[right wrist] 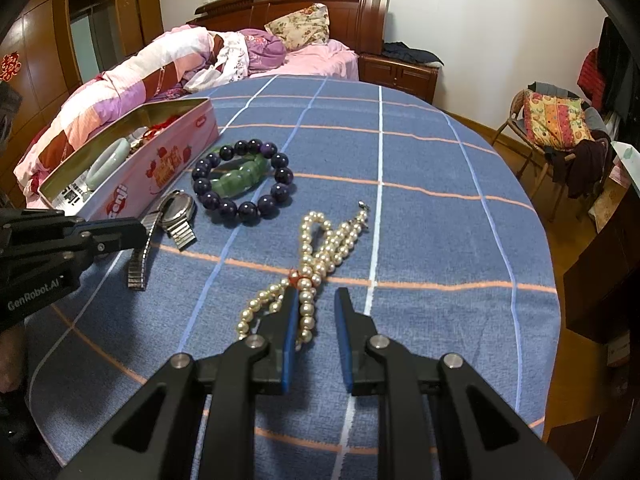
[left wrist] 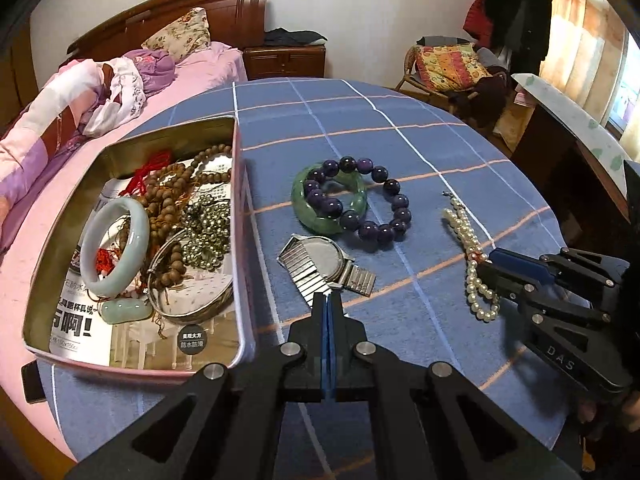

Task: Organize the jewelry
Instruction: 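Grasp the silver wristwatch with the left gripper while the right grasps the pearl necklace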

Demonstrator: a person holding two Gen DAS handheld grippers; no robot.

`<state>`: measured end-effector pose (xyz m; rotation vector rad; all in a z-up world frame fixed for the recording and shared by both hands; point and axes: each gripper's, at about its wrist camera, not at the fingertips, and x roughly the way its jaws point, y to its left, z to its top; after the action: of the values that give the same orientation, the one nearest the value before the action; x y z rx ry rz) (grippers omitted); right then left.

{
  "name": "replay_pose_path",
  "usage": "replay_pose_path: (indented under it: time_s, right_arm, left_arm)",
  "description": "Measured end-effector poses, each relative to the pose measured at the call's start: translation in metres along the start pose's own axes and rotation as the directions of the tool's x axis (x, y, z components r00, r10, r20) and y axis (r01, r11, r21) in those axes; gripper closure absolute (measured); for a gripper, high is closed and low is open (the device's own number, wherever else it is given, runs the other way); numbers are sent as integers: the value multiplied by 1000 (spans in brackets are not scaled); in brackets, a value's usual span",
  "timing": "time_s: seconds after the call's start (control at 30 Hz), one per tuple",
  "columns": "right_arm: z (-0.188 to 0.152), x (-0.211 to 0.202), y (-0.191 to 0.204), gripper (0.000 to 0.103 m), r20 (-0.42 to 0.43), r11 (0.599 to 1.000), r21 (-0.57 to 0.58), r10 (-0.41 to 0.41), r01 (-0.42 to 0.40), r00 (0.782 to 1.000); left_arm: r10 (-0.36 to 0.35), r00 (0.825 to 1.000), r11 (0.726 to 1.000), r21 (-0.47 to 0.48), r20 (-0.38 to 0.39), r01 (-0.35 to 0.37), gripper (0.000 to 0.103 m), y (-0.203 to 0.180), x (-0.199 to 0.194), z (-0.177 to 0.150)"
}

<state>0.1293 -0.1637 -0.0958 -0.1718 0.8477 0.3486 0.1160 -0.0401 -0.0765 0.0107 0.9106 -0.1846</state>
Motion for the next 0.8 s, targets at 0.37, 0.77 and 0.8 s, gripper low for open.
replay_pose_path:
  time_s: [0.37, 0.77, 0.8]
  right_arm:
    - [0, 0, 2, 78, 9, 1000, -8, 3, -3, 1000]
    - [-3, 0, 5, 77, 17, 1000, -22, 5, -4, 1000]
    - [-3, 0, 5, 78, 16, 1000, -20, 8, -8, 1000]
  left_arm:
    - [6, 1000, 1000, 10, -20, -5, 74, 0, 8, 0]
    - [21, 999, 998, 60, -34, -19, 68, -12, 20, 7]
    - [29, 999, 997, 71, -26, -27, 82, -13, 19, 7]
